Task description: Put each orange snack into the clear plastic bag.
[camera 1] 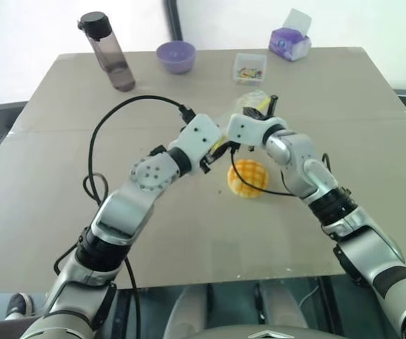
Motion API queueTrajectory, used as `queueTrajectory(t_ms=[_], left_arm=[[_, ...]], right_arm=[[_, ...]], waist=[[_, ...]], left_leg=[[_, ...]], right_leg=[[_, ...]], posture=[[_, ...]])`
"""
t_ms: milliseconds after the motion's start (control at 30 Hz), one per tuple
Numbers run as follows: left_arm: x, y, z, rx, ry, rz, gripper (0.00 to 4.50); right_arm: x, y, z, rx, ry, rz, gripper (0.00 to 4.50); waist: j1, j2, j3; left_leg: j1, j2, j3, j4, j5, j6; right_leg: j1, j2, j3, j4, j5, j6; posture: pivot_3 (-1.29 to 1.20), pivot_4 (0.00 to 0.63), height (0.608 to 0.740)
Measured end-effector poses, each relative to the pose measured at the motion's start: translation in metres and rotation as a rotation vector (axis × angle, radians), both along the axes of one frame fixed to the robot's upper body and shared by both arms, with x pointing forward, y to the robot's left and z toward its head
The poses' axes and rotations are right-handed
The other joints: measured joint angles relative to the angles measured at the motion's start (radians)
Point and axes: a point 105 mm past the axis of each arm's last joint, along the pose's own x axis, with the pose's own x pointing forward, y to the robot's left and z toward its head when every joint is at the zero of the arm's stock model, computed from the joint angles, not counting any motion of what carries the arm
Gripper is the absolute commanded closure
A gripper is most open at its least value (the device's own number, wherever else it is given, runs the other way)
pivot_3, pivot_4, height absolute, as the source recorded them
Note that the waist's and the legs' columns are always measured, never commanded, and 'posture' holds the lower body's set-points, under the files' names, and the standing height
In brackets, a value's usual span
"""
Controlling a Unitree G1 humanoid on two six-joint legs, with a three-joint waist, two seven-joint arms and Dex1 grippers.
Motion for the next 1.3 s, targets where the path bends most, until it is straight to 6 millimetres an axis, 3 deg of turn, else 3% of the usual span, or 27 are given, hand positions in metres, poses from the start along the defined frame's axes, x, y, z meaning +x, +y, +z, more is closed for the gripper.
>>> queueTrajectory(t_ms=[33, 67, 133, 200, 233, 700, 733, 867, 1000, 1300], left_arm=[[0.000, 0.000, 0.000, 0.000, 0.002, 0.002, 2.13], [0.000, 0.000, 0.000, -0.002, 0.004, 0.002, 2.67], [0.000, -0.003, -0.002, -0.008, 0.018, -0.002, 3.24], [0.001, -0.004, -0.004, -0.005, 0.023, -0.001, 4.20], [0.001, -0.004, -0.005, -0.004, 0.027, -0.002, 4.46], [0.011, 0.010, -0.009, 0.078, -0.023, 0.080, 4.46], [0.011, 0.011, -0.011, 0.079, -0.021, 0.082, 4.50], [0.011, 0.014, -0.015, 0.087, -0.013, 0.093, 4.50], [0.008, 0.015, -0.021, 0.095, 0.000, 0.086, 4.50], [-0.001, 0.027, -0.016, 0.172, -0.104, 0.028, 4.50]], right_arm=[[0.000, 0.000, 0.000, 0.000, 0.000, 0.001, 4.50], [0.000, 0.000, 0.000, 0.000, 0.000, 0.001, 4.50], [-0.001, 0.002, 0.000, 0.003, -0.002, 0.004, 4.50], [-0.003, 0.006, 0.002, 0.012, -0.006, 0.017, 4.50], [-0.004, 0.008, 0.003, 0.016, -0.010, 0.023, 4.50], [-0.008, 0.012, 0.003, 0.033, -0.002, 0.040, 4.50], [-0.009, 0.013, 0.002, 0.038, 0.005, 0.045, 3.90], [-0.012, 0.014, 0.002, 0.078, 0.026, 0.062, 2.41], [-0.011, 0.012, 0.001, 0.078, 0.030, 0.059, 0.61], [-0.011, 0.008, 0.000, 0.042, 0.026, 0.074, 0.61]], waist=[[-0.001, 0.000, 0.000], [-0.001, 0.000, 0.000], [-0.002, 0.000, 0.000], [-0.005, 0.000, 0.000], [-0.005, 0.000, 0.000], [-0.003, 0.000, 0.000], [-0.003, 0.000, 0.000], [-0.003, 0.000, 0.000], [-0.003, 0.000, 0.000], [-0.003, 0.000, 0.000]], left_leg=[[0.000, 0.000, 0.000, 0.000, 0.000, 0.000], [0.000, 0.000, 0.000, 0.000, 0.000, 0.000], [0.000, 0.000, 0.000, 0.001, 0.000, 0.000], [0.000, 0.000, 0.000, 0.001, 0.000, 0.000], [0.001, 0.000, 0.000, 0.001, 0.000, 0.000], [0.001, 0.000, 0.000, 0.012, 0.000, 0.000], [0.000, 0.000, 0.000, 0.012, 0.000, 0.000], [0.000, 0.000, 0.000, 0.012, 0.000, 0.000], [0.000, 0.000, 0.000, 0.012, 0.000, 0.000], [0.000, 0.000, 0.000, 0.012, 0.000, 0.000]], right_leg=[[0.000, 0.000, 0.000, 0.000, 0.000, 0.000], [0.000, 0.000, 0.000, 0.000, 0.000, 0.000], [0.000, 0.000, 0.000, 0.001, 0.000, 0.000], [0.000, 0.000, 0.000, 0.002, 0.000, 0.000], [0.000, 0.000, 0.000, 0.003, 0.000, 0.000], [0.000, 0.000, 0.000, 0.013, 0.000, 0.000], [0.000, 0.000, 0.000, 0.013, 0.000, 0.000], [0.000, 0.000, 0.000, 0.013, 0.000, 0.000], [0.000, 0.000, 0.000, 0.014, 0.000, 0.000], [0.000, 0.000, 0.000, 0.013, 0.000, 0.000]], posture=[[0.00, 0.150, 0.740], [0.00, 0.150, 0.740], [0.00, 0.150, 0.740], [0.00, 0.150, 0.740], [0.00, 0.150, 0.740], [0.00, 0.150, 0.740], [0.00, 0.150, 0.740], [0.00, 0.150, 0.740], [0.00, 0.150, 0.740], [0.00, 0.150, 0.740]])
